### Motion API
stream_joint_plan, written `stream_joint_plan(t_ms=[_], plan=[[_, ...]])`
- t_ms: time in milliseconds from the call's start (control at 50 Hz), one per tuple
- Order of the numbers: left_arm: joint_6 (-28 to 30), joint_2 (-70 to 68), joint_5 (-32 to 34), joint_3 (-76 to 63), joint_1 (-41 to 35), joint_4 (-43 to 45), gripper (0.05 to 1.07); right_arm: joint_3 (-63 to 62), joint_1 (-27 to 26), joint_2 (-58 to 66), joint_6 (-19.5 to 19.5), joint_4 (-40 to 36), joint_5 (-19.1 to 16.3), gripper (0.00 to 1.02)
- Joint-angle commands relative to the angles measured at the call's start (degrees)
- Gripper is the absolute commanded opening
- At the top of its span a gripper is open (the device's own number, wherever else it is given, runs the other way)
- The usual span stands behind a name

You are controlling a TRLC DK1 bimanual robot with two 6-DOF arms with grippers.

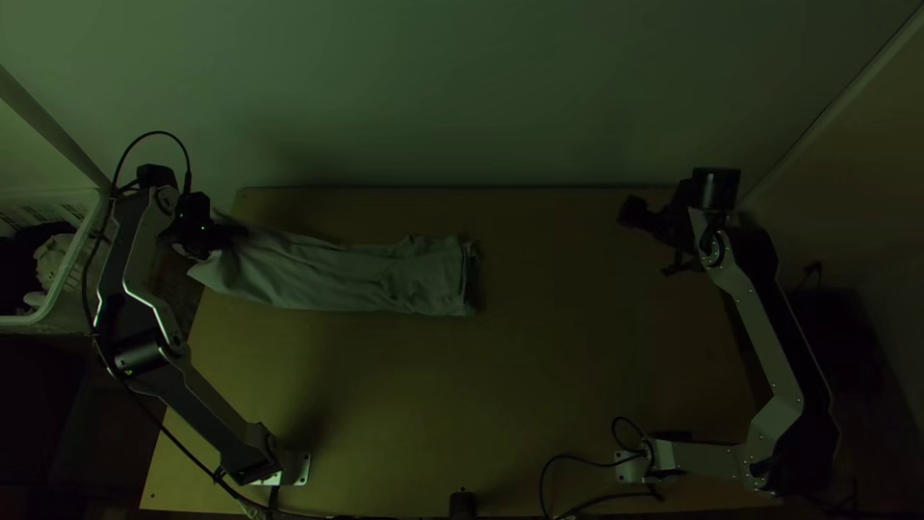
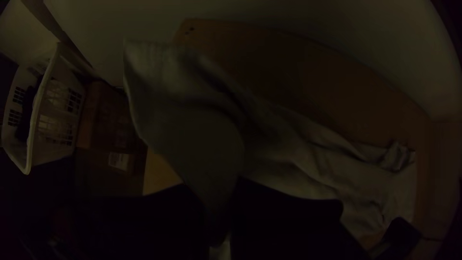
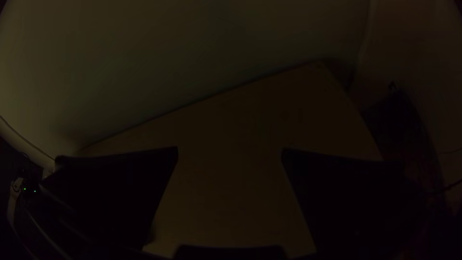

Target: Fold the t-shirt

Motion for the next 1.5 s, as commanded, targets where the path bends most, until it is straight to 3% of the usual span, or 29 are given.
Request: stream_joint_plan(t_ms=[0,380,660,1480], plan=[[1.72,-1.78,-2.16,4.14,-2.70,-3.73,0.08,-1.17,-1.04,0.85,0.68,0.68,-0.79,0.98],[-0.48,-3.37,-10.69,12.23,-16.41,-12.79,0.08,-1.43,-3.33,0.33,0.59,0.68,-2.28,0.98],[-6.81,1.99,-13.32,24.00,-26.87,-21.66,0.08,-3.45,-3.77,-0.73,0.50,0.68,-2.37,0.98],[-23.24,8.41,-15.08,24.79,-50.95,-21.66,0.08,-8.20,-4.65,-4.60,0.68,0.77,-2.81,0.98]])
